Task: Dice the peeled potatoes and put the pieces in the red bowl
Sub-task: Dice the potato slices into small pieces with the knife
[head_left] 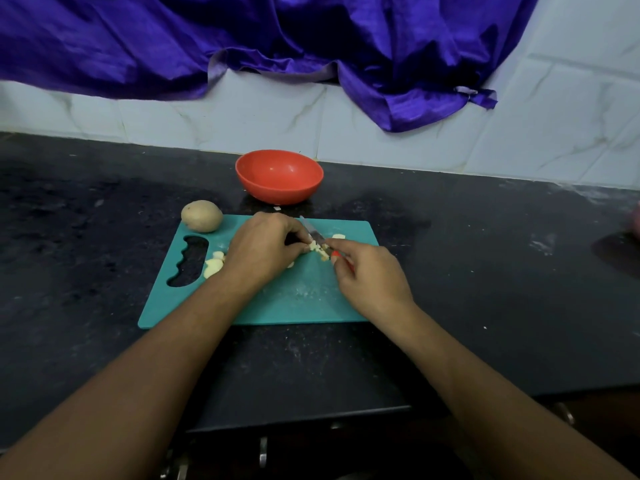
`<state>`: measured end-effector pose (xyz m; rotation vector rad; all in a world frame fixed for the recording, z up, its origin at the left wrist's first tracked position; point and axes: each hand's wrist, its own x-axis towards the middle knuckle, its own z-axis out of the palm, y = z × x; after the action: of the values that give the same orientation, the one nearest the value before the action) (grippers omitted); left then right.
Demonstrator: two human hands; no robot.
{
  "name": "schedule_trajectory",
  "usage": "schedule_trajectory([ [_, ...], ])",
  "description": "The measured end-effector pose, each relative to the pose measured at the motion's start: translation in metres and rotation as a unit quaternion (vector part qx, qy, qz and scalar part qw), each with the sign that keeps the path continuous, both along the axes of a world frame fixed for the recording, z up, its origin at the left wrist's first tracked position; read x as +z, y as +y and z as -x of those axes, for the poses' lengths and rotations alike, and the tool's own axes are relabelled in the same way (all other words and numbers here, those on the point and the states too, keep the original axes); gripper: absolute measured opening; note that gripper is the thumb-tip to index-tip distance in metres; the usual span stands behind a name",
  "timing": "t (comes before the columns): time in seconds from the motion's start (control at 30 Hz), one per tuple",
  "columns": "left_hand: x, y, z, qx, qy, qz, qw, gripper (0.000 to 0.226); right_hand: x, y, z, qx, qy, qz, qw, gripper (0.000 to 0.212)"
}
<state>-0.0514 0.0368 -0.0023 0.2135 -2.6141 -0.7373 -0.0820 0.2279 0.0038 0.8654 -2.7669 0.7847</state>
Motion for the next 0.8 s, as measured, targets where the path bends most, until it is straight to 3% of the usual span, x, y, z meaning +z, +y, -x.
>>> schedule_trajectory([
  [0.2, -0.001, -0.003, 0.004, -0.011, -0.005, -0.007, 1.0, 0.007, 0.002, -0.007, -0.009, 0.029, 0.089, -0.083, 0.992, 0.043],
  [0.47, 0.0, -0.002, 0.004, -0.006, -0.006, 0.012, 1.0, 0.009, -0.006, -0.019, -0.008, 0.027, 0.133, -0.173, 0.976, 0.051],
  [0.53, 0.0, -0.002, 0.003, -0.008, -0.004, 0.003, 1.0, 0.01, -0.003, -0.013, -0.004, 0.031, 0.093, -0.133, 0.986, 0.046],
  [0.63, 0.001, -0.002, 0.001, 0.002, 0.015, -0.018, 1.0, 0.01, -0.002, 0.0, -0.003, 0.009, 0.029, 0.014, 0.999, 0.037],
  [0.8, 0.002, -0.007, 0.0, 0.027, 0.016, -0.011, 0.999, 0.012, -0.007, 0.0, -0.004, -0.007, 0.056, 0.026, 0.998, 0.038],
])
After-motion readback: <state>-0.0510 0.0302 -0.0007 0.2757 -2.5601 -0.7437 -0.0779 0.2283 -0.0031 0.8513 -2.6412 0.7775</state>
